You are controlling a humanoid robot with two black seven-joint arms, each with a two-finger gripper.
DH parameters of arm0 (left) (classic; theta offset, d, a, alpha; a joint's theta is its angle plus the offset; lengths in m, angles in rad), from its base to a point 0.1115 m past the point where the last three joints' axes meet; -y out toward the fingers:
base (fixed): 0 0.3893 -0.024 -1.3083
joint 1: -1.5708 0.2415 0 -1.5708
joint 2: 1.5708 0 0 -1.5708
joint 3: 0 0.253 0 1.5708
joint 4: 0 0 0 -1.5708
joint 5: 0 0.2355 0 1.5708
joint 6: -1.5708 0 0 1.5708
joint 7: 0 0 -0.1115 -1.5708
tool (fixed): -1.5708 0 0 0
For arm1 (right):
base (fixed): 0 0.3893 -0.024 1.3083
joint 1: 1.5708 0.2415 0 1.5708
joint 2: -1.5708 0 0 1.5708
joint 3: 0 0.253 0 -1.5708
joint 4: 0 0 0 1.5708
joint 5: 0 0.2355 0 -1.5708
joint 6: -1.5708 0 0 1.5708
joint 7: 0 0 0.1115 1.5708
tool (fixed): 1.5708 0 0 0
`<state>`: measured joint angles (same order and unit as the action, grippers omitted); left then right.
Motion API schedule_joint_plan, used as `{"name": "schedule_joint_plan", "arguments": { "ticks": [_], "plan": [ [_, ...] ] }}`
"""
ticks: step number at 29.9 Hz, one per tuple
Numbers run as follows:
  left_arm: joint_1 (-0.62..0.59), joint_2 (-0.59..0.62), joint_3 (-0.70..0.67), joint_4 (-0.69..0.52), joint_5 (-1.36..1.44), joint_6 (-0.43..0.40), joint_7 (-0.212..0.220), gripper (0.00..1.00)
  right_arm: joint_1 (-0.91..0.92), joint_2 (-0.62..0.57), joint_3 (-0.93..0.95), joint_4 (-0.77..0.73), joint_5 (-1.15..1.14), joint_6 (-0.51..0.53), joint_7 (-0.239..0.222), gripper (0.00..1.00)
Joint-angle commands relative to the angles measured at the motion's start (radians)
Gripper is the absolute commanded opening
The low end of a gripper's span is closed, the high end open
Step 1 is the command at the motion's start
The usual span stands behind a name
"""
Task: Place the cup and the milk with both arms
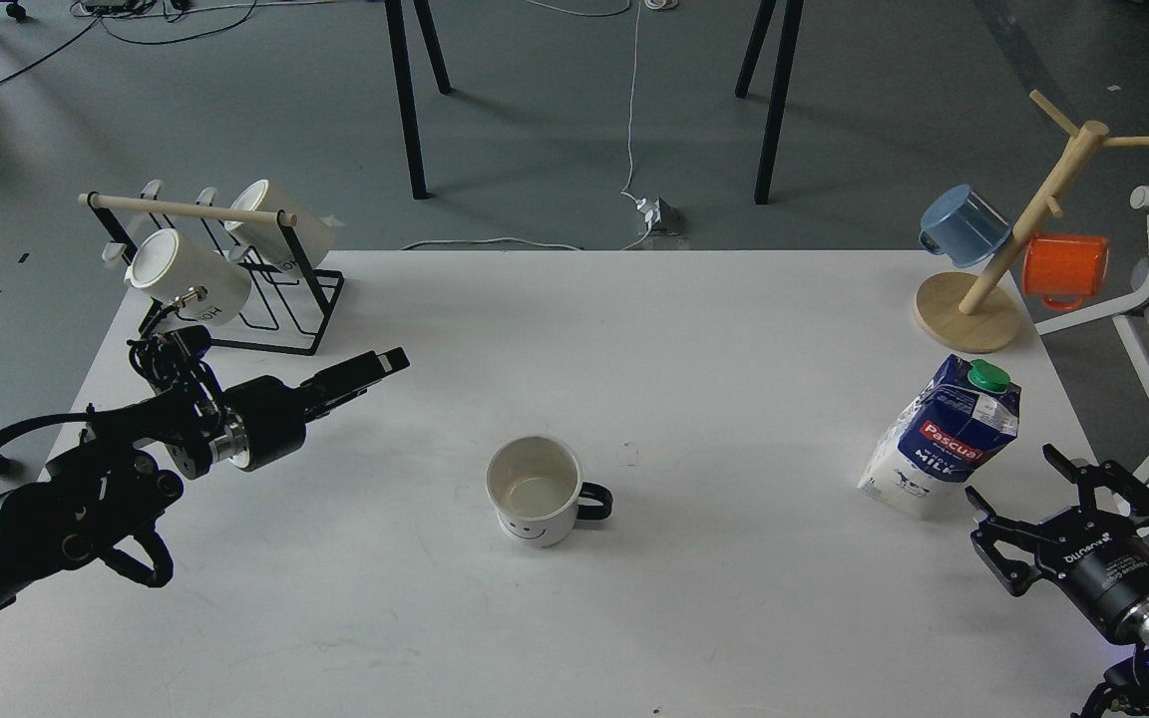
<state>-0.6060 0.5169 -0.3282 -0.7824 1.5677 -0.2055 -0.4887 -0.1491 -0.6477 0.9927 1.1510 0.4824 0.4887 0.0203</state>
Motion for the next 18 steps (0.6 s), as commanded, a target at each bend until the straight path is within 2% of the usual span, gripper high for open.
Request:
{"name": "schedule_joint_plan", "arguments": {
  "ticks": [1, 6, 9, 12, 18],
  "plan": [
    [0.002, 0.0, 0.001, 0.002, 0.0, 0.0, 0.0, 0.98, -0.029, 0.011, -0.019, 0.01, -0.002, 0.0, 0.0, 0.88],
    [0.009, -0.002, 0.003, 0.035, 0.0, 0.0, 0.0, 0.98, -0.053, 0.103, -0.055, 0.058, -0.004, 0.0, 0.013, 0.91],
    [0.017, -0.002, 0.003, 0.035, 0.0, 0.001, 0.0, 0.99, -0.059, 0.16, -0.084, 0.075, -0.007, 0.0, 0.053, 0.92],
    [0.018, 0.0, 0.003, 0.035, 0.0, 0.0, 0.0, 0.99, -0.072, 0.183, -0.086, 0.085, -0.008, 0.0, 0.093, 0.93],
    [0.021, 0.003, 0.003, 0.037, 0.002, 0.0, 0.0, 0.99, -0.083, 0.203, -0.068, 0.096, -0.004, 0.0, 0.11, 0.94]
  ]
}}
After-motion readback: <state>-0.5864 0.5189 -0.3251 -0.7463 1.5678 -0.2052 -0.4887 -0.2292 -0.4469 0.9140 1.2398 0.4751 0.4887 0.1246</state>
